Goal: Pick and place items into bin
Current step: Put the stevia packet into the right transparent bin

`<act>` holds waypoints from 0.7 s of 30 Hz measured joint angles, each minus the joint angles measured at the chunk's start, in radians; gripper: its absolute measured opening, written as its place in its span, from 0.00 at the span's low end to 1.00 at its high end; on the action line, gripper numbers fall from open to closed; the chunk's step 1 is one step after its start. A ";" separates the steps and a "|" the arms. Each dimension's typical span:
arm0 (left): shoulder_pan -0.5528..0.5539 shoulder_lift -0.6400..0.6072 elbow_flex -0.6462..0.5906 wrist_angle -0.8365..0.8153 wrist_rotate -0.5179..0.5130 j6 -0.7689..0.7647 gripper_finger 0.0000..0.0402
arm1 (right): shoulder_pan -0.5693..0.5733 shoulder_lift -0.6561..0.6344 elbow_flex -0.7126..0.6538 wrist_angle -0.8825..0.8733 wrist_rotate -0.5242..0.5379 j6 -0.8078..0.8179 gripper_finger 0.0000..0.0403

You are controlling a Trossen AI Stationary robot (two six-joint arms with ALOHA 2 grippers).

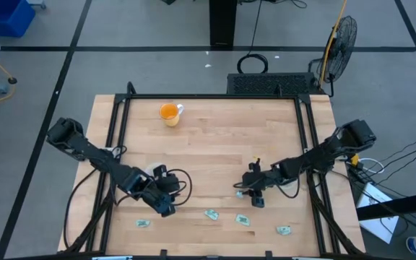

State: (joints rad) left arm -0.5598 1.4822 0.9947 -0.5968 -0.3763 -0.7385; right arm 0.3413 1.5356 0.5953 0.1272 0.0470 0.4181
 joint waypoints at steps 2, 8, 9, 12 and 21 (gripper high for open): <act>0.000 0.000 0.000 0.002 0.000 0.001 0.34 | -0.004 0.000 0.000 -0.006 0.000 0.022 0.30; 0.000 0.000 0.000 0.001 0.000 0.002 0.34 | -0.007 0.000 0.000 -0.014 -0.003 0.016 0.12; 0.000 0.000 0.000 0.001 0.000 0.002 0.34 | -0.007 0.000 0.000 -0.014 -0.017 0.014 0.08; 0.000 0.000 0.000 0.000 0.000 0.002 0.34 | -0.008 0.000 0.000 -0.026 -0.054 0.008 0.01; 0.000 0.000 0.000 -0.001 0.000 0.002 0.34 | -0.008 -0.011 0.000 -0.022 -0.052 0.009 0.00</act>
State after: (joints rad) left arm -0.5598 1.4822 0.9947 -0.5975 -0.3763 -0.7362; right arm 0.3335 1.5244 0.5953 0.1048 -0.0051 0.4267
